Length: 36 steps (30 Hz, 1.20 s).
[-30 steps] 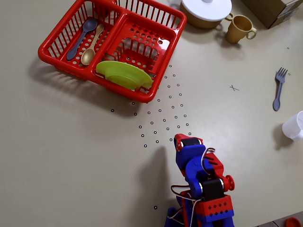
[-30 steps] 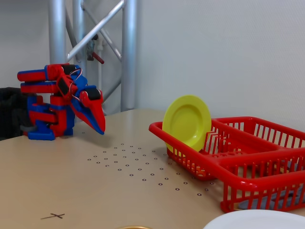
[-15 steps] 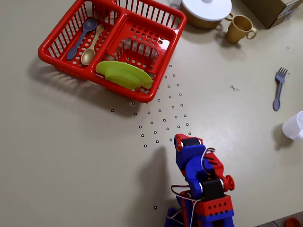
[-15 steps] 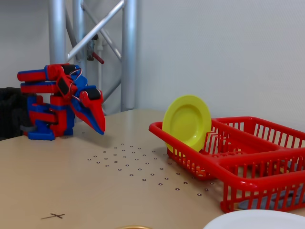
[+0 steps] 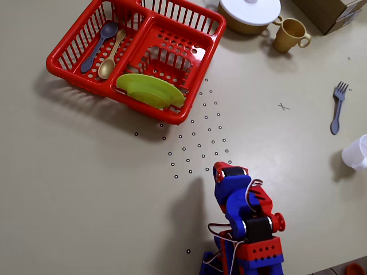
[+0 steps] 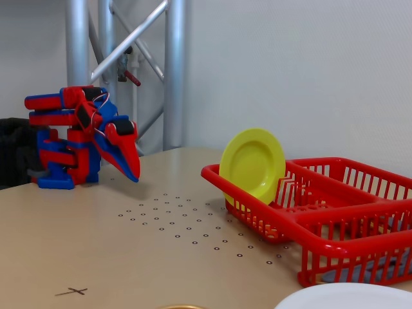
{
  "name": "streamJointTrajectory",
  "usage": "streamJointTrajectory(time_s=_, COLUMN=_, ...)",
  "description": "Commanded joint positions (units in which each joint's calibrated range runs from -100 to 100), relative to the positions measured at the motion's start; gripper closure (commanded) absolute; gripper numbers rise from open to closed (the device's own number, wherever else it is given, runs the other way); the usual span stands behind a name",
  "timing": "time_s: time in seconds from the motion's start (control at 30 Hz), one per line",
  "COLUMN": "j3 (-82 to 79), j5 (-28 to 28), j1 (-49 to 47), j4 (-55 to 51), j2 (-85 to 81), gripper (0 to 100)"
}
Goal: Grasp the plate, place it on the cross drawn on the table.
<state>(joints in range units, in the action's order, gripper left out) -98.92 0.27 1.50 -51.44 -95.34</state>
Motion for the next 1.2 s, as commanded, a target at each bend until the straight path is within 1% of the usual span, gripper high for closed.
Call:
streamJointTrajectory(time_s=0.0, j3=-0.99, j5=1.66, j1=1.58, j4=-0.03, j2=-0.43, gripper=99)
streamJointTrajectory(time_s=0.07, j3=-0.99, j5=2.49, j1=2.45, j4=-0.03, j2=-0.43, gripper=100)
streamJointTrajectory(time_s=0.13, j3=-0.99, j5=1.37, j1=1.58, j4=-0.03, j2=-0.43, gripper=99)
streamJointTrajectory(time_s=0.23, j3=-0.9, j5=0.0, j1=0.15, j4=-0.03, j2=-0.43, gripper=95)
streamJointTrajectory(time_s=0.3, j3=0.55, j5=1.07, j1=1.08, j4=-0.03, j2=0.25, gripper=90)
streamJointTrajectory(time_s=0.37, j3=3.81, j5=0.54, j1=0.87, j4=-0.03, j2=3.04, gripper=87)
streamJointTrajectory(time_s=0.5, j3=17.05, j5=-0.34, j1=0.72, j4=-0.27, j2=14.28, gripper=83)
streamJointTrajectory(time_s=0.63, j3=34.91, j5=1.66, j1=-0.57, j4=-0.51, j2=28.73, gripper=80)
streamJointTrajectory(time_s=0.8, j3=56.58, j5=1.95, j1=-2.08, j4=-5.1, j2=43.78, gripper=79)
streamJointTrajectory(time_s=0.93, j3=63.19, j5=1.07, j1=-2.72, j4=-5.02, j2=49.78, gripper=75)
streamJointTrajectory(time_s=1.07, j3=65.55, j5=2.44, j1=-4.52, j4=-5.02, j2=53.16, gripper=74)
streamJointTrajectory(time_s=1.17, j3=68.09, j5=4.98, j1=-6.74, j4=-6.06, j2=55.95, gripper=74)
